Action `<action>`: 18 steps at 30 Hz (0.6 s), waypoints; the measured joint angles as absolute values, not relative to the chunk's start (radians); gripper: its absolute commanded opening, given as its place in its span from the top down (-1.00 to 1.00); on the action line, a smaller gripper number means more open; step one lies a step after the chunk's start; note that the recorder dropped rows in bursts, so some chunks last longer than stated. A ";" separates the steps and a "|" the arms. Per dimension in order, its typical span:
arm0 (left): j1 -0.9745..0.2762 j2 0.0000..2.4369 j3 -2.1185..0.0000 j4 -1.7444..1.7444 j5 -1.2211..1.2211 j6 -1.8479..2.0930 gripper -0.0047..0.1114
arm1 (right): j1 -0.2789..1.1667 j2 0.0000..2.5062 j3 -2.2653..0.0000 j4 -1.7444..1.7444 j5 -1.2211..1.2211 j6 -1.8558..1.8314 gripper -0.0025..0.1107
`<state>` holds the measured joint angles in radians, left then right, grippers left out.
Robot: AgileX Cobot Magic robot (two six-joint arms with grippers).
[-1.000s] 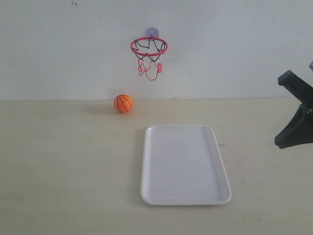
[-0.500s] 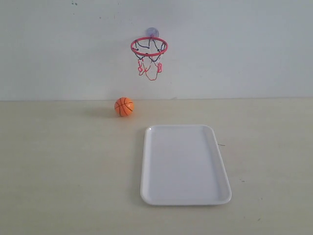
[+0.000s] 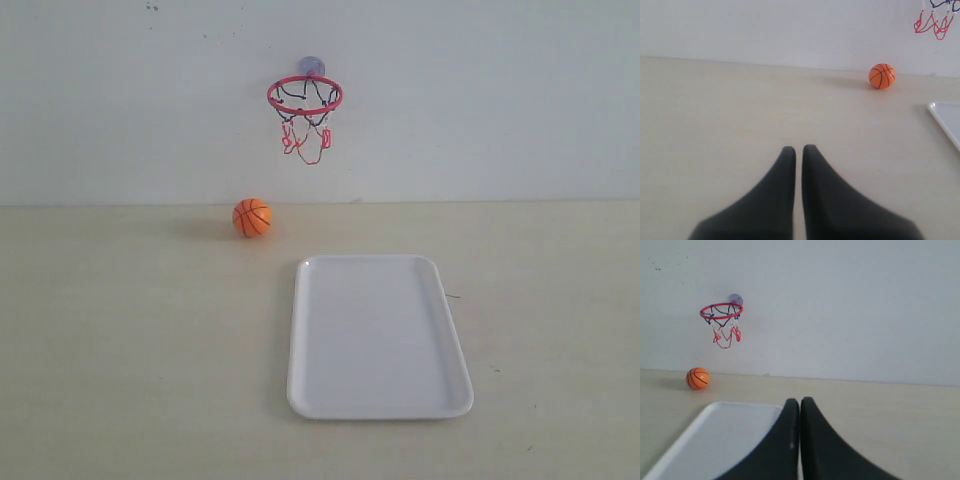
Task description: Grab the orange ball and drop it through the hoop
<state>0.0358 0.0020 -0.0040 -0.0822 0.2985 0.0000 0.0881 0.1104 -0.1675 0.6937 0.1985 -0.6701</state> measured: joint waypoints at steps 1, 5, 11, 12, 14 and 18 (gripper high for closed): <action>0.036 0.002 -0.004 -0.082 0.298 0.000 0.85 | 0.088 0.082 -0.137 0.694 0.196 -0.665 0.96; 0.036 0.002 -0.004 -0.082 0.298 0.000 0.85 | 0.088 0.010 -0.041 0.697 0.188 -0.640 0.96; 0.036 0.002 -0.004 -0.082 0.298 0.000 0.85 | 0.088 0.006 -0.005 0.699 0.186 -0.633 0.96; 0.036 0.002 -0.004 -0.082 0.298 0.000 0.85 | 0.088 0.006 -0.005 0.699 0.186 -0.633 0.96; 0.036 0.002 -0.004 -0.082 0.298 0.000 0.85 | 0.088 0.006 -0.004 0.699 0.186 -0.633 0.96; 0.036 0.002 -0.004 -0.082 0.298 0.000 0.85 | 0.088 0.006 -0.004 0.685 0.186 -0.630 0.96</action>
